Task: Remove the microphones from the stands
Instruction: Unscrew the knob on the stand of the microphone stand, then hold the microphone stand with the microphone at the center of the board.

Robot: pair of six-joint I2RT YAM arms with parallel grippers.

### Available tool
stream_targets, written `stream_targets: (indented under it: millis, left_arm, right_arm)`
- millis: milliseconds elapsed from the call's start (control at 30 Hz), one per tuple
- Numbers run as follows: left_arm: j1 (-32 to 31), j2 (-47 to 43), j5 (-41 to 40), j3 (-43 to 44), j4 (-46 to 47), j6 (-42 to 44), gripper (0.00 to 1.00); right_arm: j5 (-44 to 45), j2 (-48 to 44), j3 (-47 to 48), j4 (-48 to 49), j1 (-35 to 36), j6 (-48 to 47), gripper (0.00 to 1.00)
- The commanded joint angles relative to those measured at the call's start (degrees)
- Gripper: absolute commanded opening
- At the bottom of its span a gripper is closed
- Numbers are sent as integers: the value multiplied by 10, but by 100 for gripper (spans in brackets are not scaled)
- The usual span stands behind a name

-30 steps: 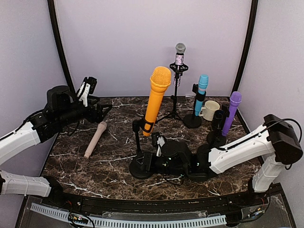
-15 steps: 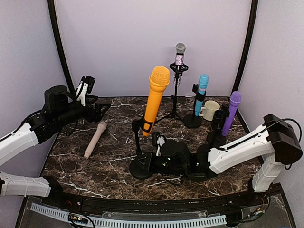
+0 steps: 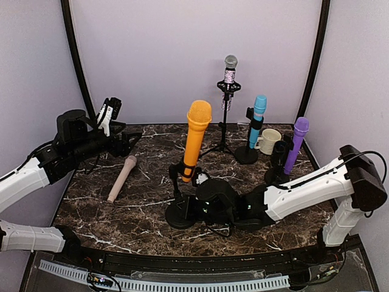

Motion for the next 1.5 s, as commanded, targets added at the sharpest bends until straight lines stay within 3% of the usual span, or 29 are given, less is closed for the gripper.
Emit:
stream_targets:
  millis: [0, 200, 333, 400, 467, 667, 933, 1200, 1467]
  left_arm:
    - [3, -13, 14, -8, 9, 9, 79]
    - [3, -10, 22, -9, 10, 10, 79]
    - [2, -12, 81, -14, 22, 18, 80]
    - [2, -13, 125, -17, 30, 22, 79]
    - [2, -11, 181, -17, 36, 26, 79]
    - [-6, -1, 291, -22, 53, 25, 79]
    - [-18, 6, 303, -23, 51, 32, 79]
    - [-31, 16, 294, -23, 46, 40, 79]
    - [-75, 36, 299, -14, 17, 68, 79]
  right_arm:
    - [54, 8, 35, -74, 11, -32, 0]
    - [83, 7, 49, -133, 13, -49, 0]
    - [87, 4, 41, -133, 13, -57, 0]
    - [84, 0, 34, -122, 13, -65, 8]
    - [81, -5, 28, -113, 12, -74, 23]
    - [74, -19, 12, -97, 14, -99, 46]
    - [57, -58, -19, -68, 17, -146, 65]
    - [40, -141, -82, -36, 51, -227, 73]
    - [170, -191, -31, -121, 123, -276, 76]
